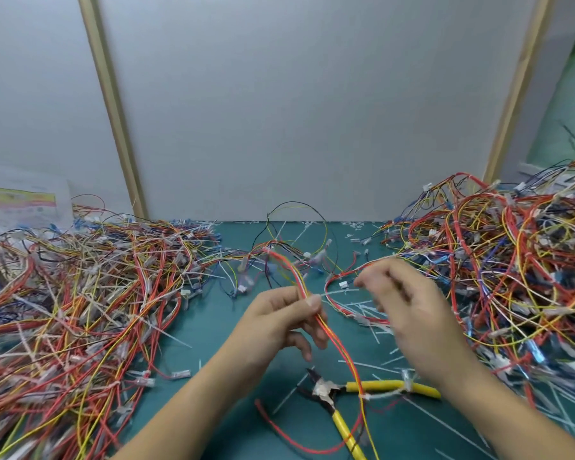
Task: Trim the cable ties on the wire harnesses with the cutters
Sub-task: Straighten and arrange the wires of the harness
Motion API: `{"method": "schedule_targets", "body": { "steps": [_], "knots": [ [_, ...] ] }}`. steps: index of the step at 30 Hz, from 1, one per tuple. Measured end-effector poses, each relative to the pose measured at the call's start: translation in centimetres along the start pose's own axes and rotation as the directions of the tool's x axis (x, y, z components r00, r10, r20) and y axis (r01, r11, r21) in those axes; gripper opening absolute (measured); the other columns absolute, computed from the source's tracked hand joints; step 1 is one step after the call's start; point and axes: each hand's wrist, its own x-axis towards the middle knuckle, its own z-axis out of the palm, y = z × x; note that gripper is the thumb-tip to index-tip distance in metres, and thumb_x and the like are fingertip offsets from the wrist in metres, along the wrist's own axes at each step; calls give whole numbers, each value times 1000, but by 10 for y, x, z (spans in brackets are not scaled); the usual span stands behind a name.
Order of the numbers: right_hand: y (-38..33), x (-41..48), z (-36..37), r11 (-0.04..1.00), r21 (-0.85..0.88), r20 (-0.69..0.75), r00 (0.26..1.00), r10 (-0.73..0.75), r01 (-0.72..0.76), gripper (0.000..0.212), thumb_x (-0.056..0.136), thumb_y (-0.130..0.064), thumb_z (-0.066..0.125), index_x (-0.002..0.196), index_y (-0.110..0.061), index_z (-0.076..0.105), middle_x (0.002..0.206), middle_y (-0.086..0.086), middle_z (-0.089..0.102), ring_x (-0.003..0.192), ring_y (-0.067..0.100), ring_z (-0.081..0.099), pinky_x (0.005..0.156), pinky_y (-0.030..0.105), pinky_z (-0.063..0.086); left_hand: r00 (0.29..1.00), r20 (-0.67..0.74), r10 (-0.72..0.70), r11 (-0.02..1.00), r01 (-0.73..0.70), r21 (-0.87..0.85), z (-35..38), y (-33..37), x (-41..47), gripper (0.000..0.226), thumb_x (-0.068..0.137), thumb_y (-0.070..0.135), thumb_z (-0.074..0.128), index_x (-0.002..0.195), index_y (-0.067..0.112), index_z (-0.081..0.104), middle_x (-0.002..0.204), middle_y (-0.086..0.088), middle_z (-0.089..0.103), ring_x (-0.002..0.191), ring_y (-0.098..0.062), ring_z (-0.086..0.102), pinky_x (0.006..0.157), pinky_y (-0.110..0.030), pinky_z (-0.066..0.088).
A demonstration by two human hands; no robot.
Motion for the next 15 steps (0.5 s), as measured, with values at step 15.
{"method": "schedule_targets", "body": {
  "steps": [15],
  "knots": [
    [2,-3,1,915,-267,189,947,-259,304,12,89,-15,71,80,-22,68,79,-13,58,80,10,61,70,17,45,987,117,109,992,-114,44,1,5,-5,16,87,8,69,102,8,63,90,-15,67,84,-28,68,72,-31,55]
  ]
}}
